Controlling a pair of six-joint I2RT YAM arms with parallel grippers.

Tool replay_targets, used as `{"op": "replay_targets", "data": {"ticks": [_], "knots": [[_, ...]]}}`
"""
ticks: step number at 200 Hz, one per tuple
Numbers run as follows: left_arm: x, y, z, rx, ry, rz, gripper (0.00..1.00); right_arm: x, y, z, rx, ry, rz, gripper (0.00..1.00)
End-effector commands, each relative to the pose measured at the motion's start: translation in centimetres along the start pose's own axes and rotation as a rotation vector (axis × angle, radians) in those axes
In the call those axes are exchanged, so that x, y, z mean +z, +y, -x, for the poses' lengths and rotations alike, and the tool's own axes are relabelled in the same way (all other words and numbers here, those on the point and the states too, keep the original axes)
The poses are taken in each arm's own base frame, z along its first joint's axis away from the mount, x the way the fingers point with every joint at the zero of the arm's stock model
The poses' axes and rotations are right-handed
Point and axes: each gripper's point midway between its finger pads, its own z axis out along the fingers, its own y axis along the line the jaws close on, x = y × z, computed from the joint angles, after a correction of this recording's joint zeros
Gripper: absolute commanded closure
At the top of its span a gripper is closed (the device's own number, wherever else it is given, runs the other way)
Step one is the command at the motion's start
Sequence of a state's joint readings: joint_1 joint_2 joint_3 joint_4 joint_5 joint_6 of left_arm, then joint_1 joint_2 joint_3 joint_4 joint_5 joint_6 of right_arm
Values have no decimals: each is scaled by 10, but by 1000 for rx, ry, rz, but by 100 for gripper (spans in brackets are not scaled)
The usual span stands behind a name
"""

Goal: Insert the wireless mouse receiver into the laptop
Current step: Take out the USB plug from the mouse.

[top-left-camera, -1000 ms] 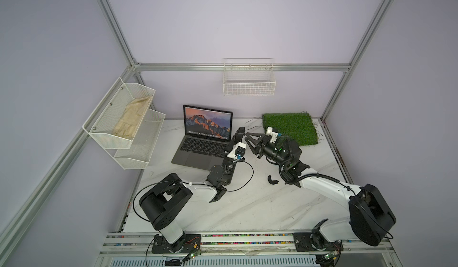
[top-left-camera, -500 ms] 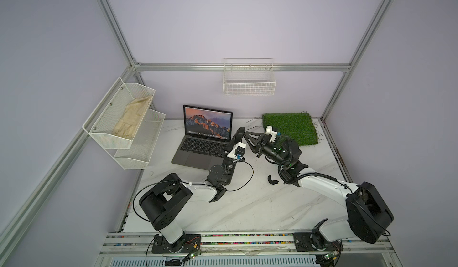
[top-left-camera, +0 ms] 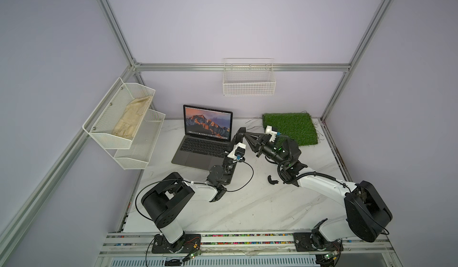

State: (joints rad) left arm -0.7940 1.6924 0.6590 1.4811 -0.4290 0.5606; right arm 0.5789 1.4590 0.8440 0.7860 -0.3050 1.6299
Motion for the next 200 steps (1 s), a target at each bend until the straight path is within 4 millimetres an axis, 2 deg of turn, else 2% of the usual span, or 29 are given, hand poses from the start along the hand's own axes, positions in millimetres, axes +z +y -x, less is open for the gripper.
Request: {"op": "replay_targets", "data": {"ticks": [1,49,89,124,149,200], "knots": [[-3,-9,-4,-5,-10,-35,100,-2,45,-6,59,11,138,81],[-5,-19,-7,35,-17,-75,100,-1,55,-6,52,16,170,83],[-8,-35,-4,92,-35,-115,100,6,72,-5,52,18,216,84],[-7,-43,6,87,-62,-133,100,6,66,0,79,-19,192,88],[-2,-33,10,55,-56,-87,100,4,61,0,83,-22,184,93],[15,23,9,-13,10,140,100,-5,26,5,149,-58,118,98]]}}
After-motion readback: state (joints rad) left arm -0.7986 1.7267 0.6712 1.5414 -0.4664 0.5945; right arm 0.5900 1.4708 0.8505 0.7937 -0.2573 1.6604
